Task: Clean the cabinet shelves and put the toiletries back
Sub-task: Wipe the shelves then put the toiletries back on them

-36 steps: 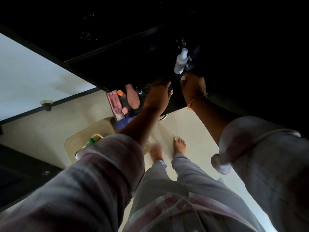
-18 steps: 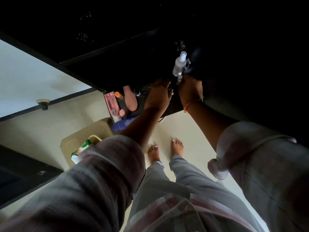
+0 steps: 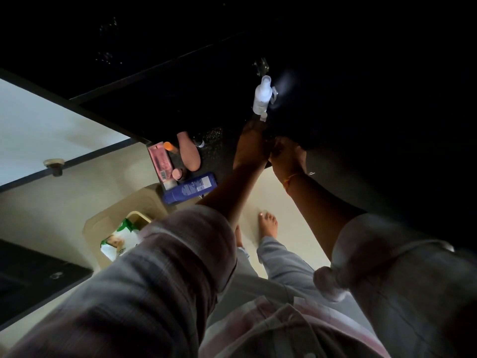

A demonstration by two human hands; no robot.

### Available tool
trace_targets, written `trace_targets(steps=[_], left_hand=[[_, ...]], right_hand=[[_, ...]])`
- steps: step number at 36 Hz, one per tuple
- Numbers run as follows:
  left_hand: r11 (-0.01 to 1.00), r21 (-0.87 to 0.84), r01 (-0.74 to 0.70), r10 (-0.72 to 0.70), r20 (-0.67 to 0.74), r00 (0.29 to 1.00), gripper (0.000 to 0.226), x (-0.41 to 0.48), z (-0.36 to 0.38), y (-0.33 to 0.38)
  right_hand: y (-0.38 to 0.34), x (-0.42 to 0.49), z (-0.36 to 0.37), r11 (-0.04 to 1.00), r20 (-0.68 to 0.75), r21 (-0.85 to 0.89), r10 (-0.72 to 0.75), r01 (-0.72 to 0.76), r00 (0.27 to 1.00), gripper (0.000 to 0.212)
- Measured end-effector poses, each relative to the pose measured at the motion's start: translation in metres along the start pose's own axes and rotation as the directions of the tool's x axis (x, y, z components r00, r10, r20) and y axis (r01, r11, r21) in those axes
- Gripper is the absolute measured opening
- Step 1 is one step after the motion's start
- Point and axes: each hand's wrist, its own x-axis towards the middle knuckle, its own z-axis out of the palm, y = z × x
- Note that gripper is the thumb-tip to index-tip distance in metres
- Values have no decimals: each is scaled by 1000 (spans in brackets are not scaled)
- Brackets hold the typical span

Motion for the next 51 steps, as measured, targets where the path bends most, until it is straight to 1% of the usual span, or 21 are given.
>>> trace_targets(steps=[2, 4, 8, 11, 13, 17, 20, 23, 26, 29, 32, 34, 38, 41, 44, 46, 48, 51], left_hand=[[1000, 15, 1, -1, 15, 1000, 23, 2, 5, -1], [1000, 12, 12, -12, 9, 1000, 25, 3, 7, 0], [992, -91, 88, -93, -49, 994, 17, 1, 4, 8], [982, -157, 107, -118, -64, 991, 15, -2, 2, 10], [980, -165, 112, -125, -73, 989, 15, -3, 0, 11], [979, -173, 107, -119, -66, 991, 11, -5, 0, 10], [979, -172, 107, -120, -71, 990, 13, -8, -1, 6], [980, -164, 109, -122, -71, 990, 15, -12, -2, 3], [979, -174, 103, -120, -90, 989, 14, -20, -7, 3], [984, -147, 98, -110, -72, 991, 16, -34, -15, 1], [985, -141, 96, -109, -88, 990, 13, -58, -25, -8], [992, -105, 75, -88, -128, 988, 12, -78, -32, -21], [998, -29, 64, -69, -231, 970, 8, -116, -54, -61], [988, -10, 155, -150, -322, 935, 9, -141, -72, -97], [957, -50, 285, -283, -371, 884, 10, -158, -83, -131], [917, -111, 383, -395, -382, 835, 14, -165, -85, -147], [859, -205, 469, -511, -359, 781, 22, -170, -87, -154], [792, -282, 542, -610, -307, 731, 30, -171, -83, -162]], right_hand=[[11, -11, 10, 999, -32, 20, 49, -49, 998, 18], [14, -13, 13, 995, -18, 59, 78, -77, 997, 24], [3, -11, 9, 990, -29, 121, 80, -76, 996, 26], [5, -11, 12, 973, -12, 207, 102, -97, 995, 25], [9, -8, 14, 968, -4, 228, 113, -109, 994, 26], [4, -14, 10, 973, -7, 215, 88, -84, 996, 24], [1, -17, 9, 985, -23, 159, 78, -74, 997, 23], [0, -21, 9, 986, -27, 148, 75, -70, 997, 24], [-1, -26, 10, 978, -9, 180, 107, -104, 994, 23], [-4, -34, 9, 971, -10, 200, 132, -127, 991, 18], [-7, -50, 10, 978, -6, 158, 137, -135, 991, 22], [-8, -61, 14, 989, 22, 105, 103, -105, 994, 24], [-18, -83, 34, 998, 135, 0, -56, 57, 989, 14], [-26, -95, 55, 980, 211, -44, -180, 193, 961, 15], [-32, -102, 75, 959, 297, -74, -243, 275, 924, 25], [-37, -105, 86, 948, 319, -104, -254, 300, 913, 34], [-40, -107, 94, 946, 332, -129, -243, 299, 911, 40], [-44, -108, 102, 955, 332, -133, -209, 265, 920, 45]])
